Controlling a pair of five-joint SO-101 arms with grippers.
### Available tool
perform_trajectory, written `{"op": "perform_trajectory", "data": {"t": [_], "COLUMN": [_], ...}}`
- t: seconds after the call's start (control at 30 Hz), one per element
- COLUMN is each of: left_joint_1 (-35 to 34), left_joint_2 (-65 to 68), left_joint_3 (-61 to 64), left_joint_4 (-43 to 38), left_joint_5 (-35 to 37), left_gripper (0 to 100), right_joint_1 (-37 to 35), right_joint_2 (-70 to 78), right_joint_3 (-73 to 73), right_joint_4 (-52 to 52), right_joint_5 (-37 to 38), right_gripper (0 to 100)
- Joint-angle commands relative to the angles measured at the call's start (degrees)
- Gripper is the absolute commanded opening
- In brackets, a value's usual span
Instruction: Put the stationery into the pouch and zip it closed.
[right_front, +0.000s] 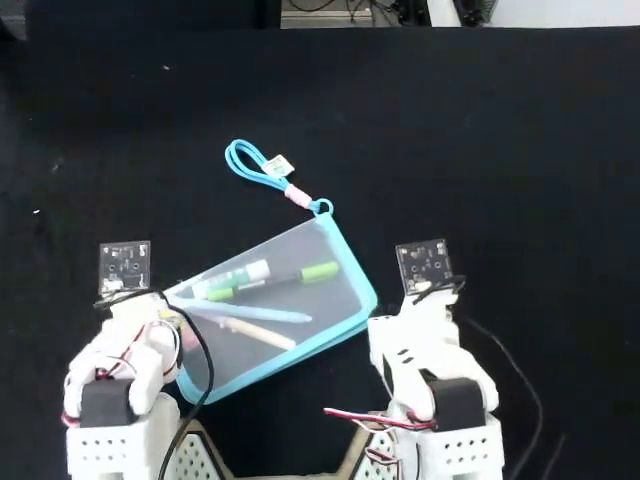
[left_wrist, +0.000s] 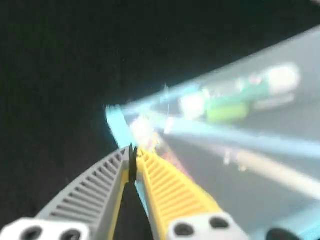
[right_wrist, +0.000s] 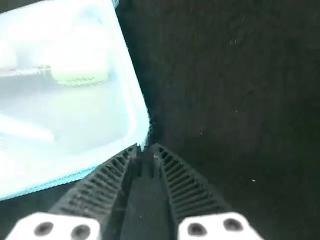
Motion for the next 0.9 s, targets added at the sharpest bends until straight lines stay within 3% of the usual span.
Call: {"op": "perform_trajectory", "data": {"t": [0.0, 0.13, 0.53, 0.63, 0.87], "left_joint_1": [-1.1, -0.75, -4.7, -2.15, -5.05], "left_joint_2": [-0.09, 0.09, 0.0, 0.0, 0.26], "left_joint_3": [3.82, 10.86, 10.59, 10.59, 10.59], "left_joint_4": [-2.37, -4.75, -4.48, -4.48, -4.75], "left_joint_5": [1.05, 1.05, 1.85, 1.85, 1.85], "left_gripper": [4, 3, 3, 3, 3], "right_joint_1": [0.79, 2.64, 3.69, 3.87, 12.84], "right_joint_2": [-5.49, -4.97, -4.62, -4.62, -4.62], "right_joint_3": [3.91, 6.99, 7.08, 6.99, 6.99], "right_joint_4": [-1.05, -2.11, -2.2, -2.2, -2.2], "right_joint_5": [1.32, 3.34, 3.43, 3.87, 3.96], "right_gripper": [1.1, 1.1, 1.1, 1.1, 1.1]}}
